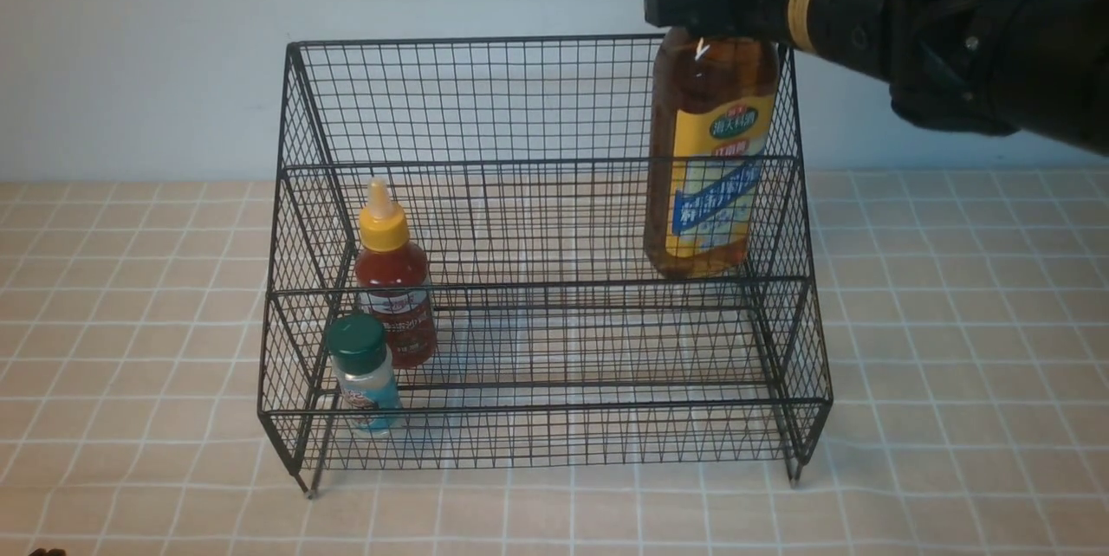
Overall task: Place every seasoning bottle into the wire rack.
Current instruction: Use the right arm to put the condiment bottle back on the shelf
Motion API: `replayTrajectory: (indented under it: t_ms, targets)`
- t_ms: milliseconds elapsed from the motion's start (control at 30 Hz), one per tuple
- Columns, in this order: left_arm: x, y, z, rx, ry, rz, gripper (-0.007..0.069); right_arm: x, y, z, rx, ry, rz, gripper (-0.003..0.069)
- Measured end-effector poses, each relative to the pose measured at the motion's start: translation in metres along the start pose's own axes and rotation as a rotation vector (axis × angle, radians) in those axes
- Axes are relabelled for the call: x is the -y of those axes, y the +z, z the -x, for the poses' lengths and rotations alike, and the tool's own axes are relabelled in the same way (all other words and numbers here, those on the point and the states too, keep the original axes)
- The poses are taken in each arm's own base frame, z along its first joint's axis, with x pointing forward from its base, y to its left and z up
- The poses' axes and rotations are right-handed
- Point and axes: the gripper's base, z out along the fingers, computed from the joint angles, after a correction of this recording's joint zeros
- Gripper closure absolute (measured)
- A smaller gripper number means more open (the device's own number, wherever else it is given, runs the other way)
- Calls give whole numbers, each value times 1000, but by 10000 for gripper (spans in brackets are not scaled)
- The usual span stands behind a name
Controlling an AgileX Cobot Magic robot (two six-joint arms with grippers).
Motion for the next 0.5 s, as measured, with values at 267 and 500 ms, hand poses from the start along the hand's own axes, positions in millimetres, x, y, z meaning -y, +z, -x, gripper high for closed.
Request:
replayTrajectory:
  t_ms: [267,500]
  targets:
    - [0,0,0,0,0,0,631,-1,6,-8,-24,18,12,342]
    - [0,0,0,0,0,0,631,-2,0,5,11,21,19,274]
